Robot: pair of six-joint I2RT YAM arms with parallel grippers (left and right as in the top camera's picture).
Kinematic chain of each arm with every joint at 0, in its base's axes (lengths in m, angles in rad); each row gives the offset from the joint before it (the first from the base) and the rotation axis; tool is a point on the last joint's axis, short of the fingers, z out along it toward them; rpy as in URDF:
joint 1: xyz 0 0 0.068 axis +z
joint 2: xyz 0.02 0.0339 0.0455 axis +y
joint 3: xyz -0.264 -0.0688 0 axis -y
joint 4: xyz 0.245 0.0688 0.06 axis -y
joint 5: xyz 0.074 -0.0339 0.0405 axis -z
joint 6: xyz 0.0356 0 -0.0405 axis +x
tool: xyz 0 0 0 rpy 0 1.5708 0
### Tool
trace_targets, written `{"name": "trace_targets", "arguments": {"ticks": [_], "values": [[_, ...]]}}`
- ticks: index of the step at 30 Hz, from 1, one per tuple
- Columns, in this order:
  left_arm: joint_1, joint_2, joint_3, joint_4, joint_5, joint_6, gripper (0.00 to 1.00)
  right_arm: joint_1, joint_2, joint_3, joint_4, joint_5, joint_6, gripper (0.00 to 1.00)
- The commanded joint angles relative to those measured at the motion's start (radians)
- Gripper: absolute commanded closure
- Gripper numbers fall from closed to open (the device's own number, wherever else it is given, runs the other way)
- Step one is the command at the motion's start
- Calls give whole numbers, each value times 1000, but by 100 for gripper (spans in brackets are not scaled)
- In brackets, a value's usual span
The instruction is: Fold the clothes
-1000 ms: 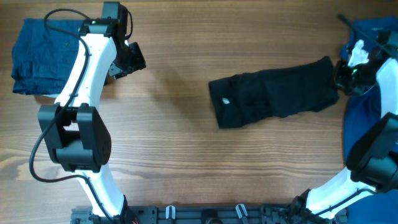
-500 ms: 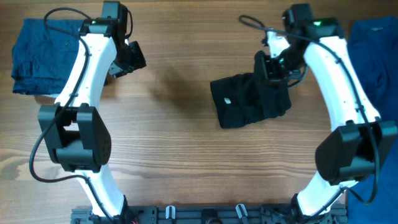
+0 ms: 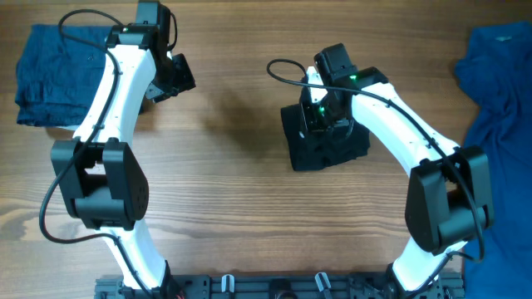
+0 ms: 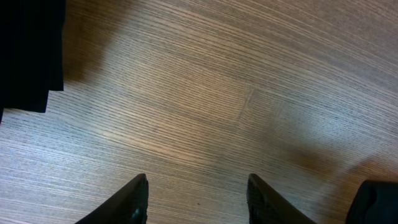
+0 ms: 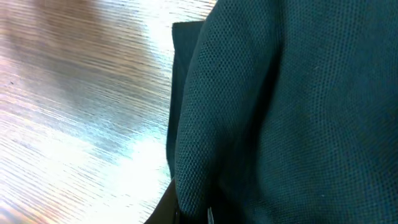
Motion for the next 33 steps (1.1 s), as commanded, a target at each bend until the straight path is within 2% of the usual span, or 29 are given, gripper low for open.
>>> {"name": "trace_targets", "arguments": {"ticks": [1, 3, 5, 7, 8, 9, 11, 12, 13, 14, 15, 16, 17, 18, 21, 24, 26, 28, 30, 33], "values": [[3, -5, 9, 0, -10, -3, 49, 12, -13, -10, 7, -43, 39, 96], [3, -5, 9, 0, -10, -3, 49, 12, -13, -10, 6, -43, 36, 87], [3, -5, 9, 0, -10, -2, 49, 18, -13, -10, 4, -52, 35, 68], [3, -5, 9, 0, -10, -2, 49, 26, -13, -10, 11, -130, 3, 40], [3, -5, 9, 1, -10, -2, 50, 25, -13, -6, 16, -221, -85, 26], [3, -5, 9, 7, -10, -2, 51, 18, -17, 7, 10, -238, -104, 21], [3, -14, 10, 40, 46, 18, 57, -15, -55, 57, -6, -237, -129, 18], [3, -37, 11, 78, 187, 33, 61, -49, -97, 104, -20, -237, -146, 18], [0, -59, 11, 115, 293, 32, 71, -85, -141, 142, -33, -223, -147, 18], [-11, -78, 11, 168, 431, 32, 90, -127, -187, 169, -47, -195, -144, 18], [-34, -88, 11, 226, 552, 32, 96, -179, -240, 177, -64, -183, -144, 28], [-59, -88, 11, 264, 613, 32, 96, -241, -279, 177, -94, -184, -144, 44], [-108, -79, 11, 301, 634, 32, 96, -293, -297, 175, -127, -185, -144, 78], [-162, -64, 10, 335, 634, 36, 96, -341, -296, 173, -159, -190, -148, 96], [-311, 26, 9, 494, 600, 66, 96, -404, -244, 126, -155, -315, -257, 96], [-389, 117, 9, 621, 600, 66, 93, -405, -155, 87, -69, -342, -264, 96], [-405, 164, 9, 643, 573, 66, 74, -405, -94, 87, -51, -368, -282, 96], [-404, 201, 9, 643, 555, 67, 64, -405, -54, 87, -28, -364, -284, 96], [-407, 240, 9, 641, 559, 82, 58, -410, -12, 87, -20, -361, -303, 96], [-413, 280, 9, 620, 559, 82, 59, -417, 44, 87, -18, -361, -305, 96]]}}
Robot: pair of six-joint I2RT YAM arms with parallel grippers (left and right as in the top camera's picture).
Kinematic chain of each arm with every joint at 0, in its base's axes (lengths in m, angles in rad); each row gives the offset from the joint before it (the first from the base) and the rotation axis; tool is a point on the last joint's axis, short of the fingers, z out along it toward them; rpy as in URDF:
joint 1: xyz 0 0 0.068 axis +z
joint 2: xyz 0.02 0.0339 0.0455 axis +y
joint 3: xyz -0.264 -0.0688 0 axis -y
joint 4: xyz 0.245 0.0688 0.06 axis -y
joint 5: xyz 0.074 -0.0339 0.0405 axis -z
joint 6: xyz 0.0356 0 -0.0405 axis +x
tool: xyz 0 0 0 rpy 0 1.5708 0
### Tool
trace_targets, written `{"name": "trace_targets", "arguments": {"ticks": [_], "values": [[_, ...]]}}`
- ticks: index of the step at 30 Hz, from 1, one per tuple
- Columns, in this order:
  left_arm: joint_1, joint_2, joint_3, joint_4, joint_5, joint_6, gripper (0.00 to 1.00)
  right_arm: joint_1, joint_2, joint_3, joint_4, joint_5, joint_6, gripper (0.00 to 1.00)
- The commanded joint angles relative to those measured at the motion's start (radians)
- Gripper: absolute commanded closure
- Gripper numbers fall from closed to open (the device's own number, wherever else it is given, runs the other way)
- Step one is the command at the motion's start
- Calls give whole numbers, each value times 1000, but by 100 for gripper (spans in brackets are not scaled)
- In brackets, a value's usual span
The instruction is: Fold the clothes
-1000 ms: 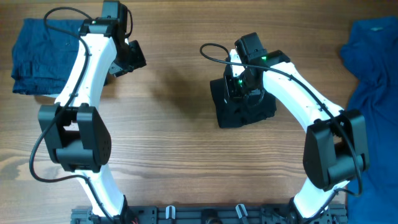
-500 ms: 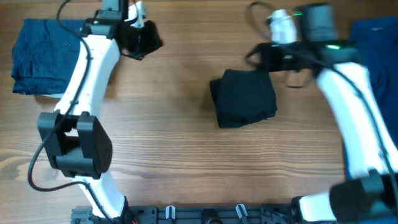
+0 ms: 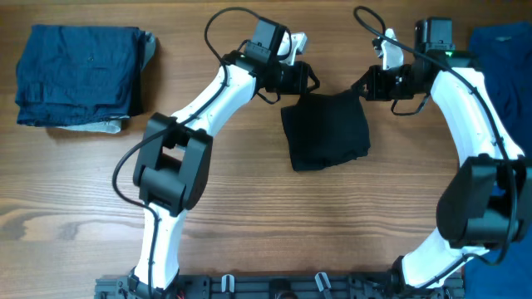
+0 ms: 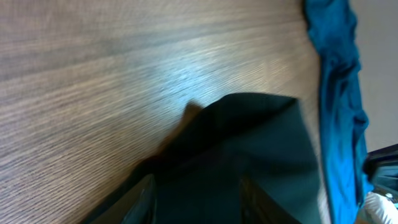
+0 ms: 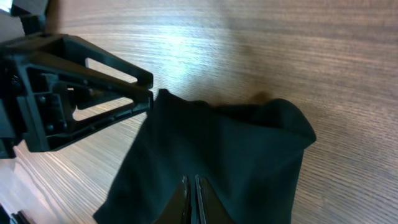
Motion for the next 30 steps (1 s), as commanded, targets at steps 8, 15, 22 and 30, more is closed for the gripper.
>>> {"name": "trace_targets", "arguments": {"ticks": [8, 15, 22, 30], "values": [[-7, 59, -31, -198, -131, 27, 96, -8, 273, -5, 1, -37, -81, 96], [-6, -10, -31, -357, -135, 27, 96, -7, 354, -20, 32, 2, -158, 80], [-10, -208, 35, -356, -216, 100, 96, -9, 305, -22, 60, -29, -155, 75], [-108, -188, 30, -330, -193, 107, 94, -36, -32, 68, -304, -47, -103, 53]]}}
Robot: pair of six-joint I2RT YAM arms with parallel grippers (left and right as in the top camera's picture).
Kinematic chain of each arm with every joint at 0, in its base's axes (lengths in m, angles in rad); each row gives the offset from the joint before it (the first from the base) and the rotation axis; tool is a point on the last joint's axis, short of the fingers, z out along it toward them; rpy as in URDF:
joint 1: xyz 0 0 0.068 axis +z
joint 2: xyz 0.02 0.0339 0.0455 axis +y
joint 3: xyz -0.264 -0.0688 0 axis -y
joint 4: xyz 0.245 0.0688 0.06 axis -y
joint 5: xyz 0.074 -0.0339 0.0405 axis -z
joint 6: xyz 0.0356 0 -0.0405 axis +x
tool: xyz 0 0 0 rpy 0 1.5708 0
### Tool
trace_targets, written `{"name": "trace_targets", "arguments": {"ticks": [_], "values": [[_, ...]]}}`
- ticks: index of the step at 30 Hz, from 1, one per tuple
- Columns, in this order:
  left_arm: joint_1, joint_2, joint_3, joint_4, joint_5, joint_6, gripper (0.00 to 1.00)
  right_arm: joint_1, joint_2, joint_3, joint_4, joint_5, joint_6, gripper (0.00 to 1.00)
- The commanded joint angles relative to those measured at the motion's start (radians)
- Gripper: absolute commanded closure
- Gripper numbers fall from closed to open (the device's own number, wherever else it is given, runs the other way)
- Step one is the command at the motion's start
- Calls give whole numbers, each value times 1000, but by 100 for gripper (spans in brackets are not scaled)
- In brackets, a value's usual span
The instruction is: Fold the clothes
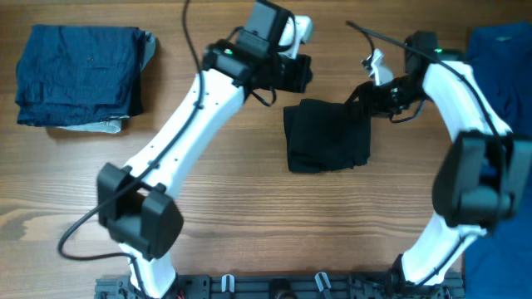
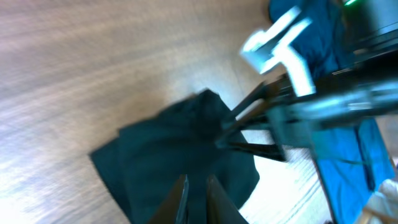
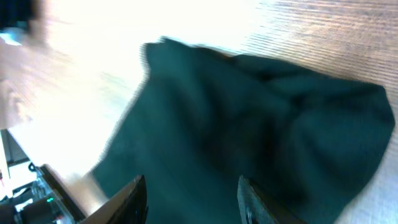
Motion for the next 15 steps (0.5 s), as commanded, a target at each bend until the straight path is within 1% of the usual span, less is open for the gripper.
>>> {"name": "trace_targets", "arguments": {"ticks": [1, 3, 4, 5, 8, 9, 10, 11, 12, 13, 15], "values": [[-32, 156, -17, -4, 15, 24, 95, -26, -130, 24, -101, -2, 18, 54], [-31, 219, -17, -4, 61, 24, 96, -32, -155, 19, -177, -2, 15, 69], [-30, 251, -17, 0, 93, 25, 96, -34, -154, 1, -187, -2, 15, 90], [-31, 279, -17, 10, 109, 28, 96, -33, -155, -41, -179, -3, 15, 96], [-31, 333, -17, 15, 108, 28, 95, -33, -154, -193, -93, -56, 16, 96], [-31, 351, -17, 12, 108, 28, 95, -33, -154, -285, 0, -95, 24, 96], [-31, 365, -17, 11, 108, 29, 96, -33, -154, -377, 117, -91, 61, 96], [-31, 375, -17, 12, 108, 28, 96, -33, -154, -458, 226, -88, 105, 96], [-31, 388, -17, 9, 108, 28, 96, -33, -149, -591, 399, -88, 172, 96], [-31, 395, -17, 3, 108, 28, 96, -33, -136, -689, 515, -88, 227, 96], [-31, 403, -18, -13, 99, 28, 96, -33, -101, -805, 645, -88, 320, 95]]}}
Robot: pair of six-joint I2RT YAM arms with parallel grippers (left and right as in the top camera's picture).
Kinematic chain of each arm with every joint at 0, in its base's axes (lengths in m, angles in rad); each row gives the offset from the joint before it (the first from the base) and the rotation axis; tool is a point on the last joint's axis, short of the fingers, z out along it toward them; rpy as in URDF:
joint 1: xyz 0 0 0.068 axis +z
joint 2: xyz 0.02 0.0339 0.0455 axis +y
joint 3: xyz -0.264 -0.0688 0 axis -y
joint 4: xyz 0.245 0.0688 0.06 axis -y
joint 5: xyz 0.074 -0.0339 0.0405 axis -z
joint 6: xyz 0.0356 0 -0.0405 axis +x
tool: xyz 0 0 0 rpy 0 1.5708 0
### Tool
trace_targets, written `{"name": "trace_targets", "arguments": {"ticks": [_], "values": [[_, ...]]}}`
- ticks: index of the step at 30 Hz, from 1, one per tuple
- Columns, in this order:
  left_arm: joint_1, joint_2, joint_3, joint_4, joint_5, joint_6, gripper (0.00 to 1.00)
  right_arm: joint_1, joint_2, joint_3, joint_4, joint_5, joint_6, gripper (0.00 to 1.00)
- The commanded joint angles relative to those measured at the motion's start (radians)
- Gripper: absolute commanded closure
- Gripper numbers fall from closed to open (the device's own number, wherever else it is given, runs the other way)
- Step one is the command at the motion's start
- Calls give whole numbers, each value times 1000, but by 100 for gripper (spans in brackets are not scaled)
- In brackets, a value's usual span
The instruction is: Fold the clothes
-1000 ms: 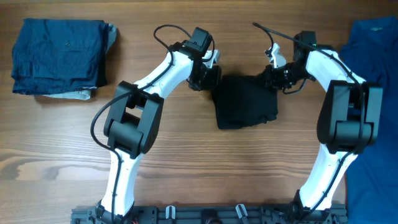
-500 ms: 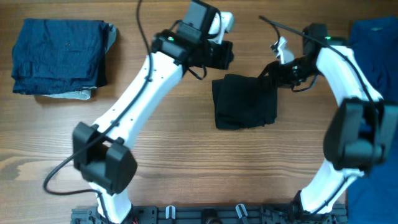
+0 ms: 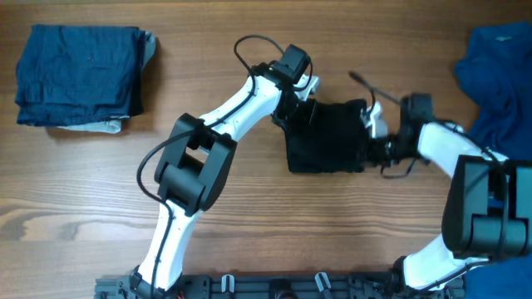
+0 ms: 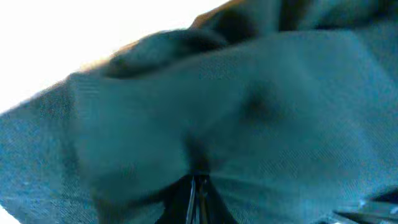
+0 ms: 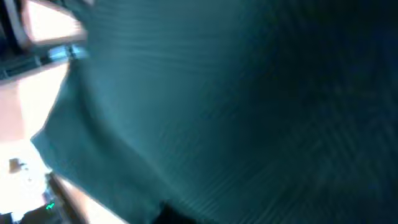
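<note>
A black folded garment (image 3: 328,141) lies flat at the middle of the wooden table. My left gripper (image 3: 293,112) is at its upper left edge. In the left wrist view the fingers meet shut (image 4: 199,186) with dark cloth (image 4: 280,93) puckered around them. My right gripper (image 3: 374,148) presses against the garment's right edge. In the right wrist view blurred cloth (image 5: 217,93) fills the frame, and one dark tip (image 5: 186,214) shows at the bottom, so the fingers look shut in the fabric.
A folded dark blue stack (image 3: 79,75) lies at the back left. A loose pile of blue clothes (image 3: 499,75) spills over the right edge. A black rail (image 3: 274,286) runs along the front edge.
The left gripper was shut and raised off the garment's back left; it is now down in the cloth. The right gripper was open at the back right corner; it is now shut at the right edge.
First the right gripper was shut on the black garment at mid-table while the left stood open near the blue stack. Then both were at the garment's back corners, left open and right shut. Then left shut, right open. Now both grip its edges.
</note>
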Motion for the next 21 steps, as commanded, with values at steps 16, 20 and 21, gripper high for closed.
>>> {"name": "trace_targets", "arguments": {"ticks": [16, 20, 21], "values": [[27, -189, -70, -101, 3, 50, 96, -3, -237, 150, -121, 43, 110, 95], [27, -189, -102, -115, 6, 50, 96, -3, -196, 147, -98, 227, 116, 87], [27, -189, -109, -114, 6, 50, 96, -3, -168, 147, -63, 225, 111, 84]]}}
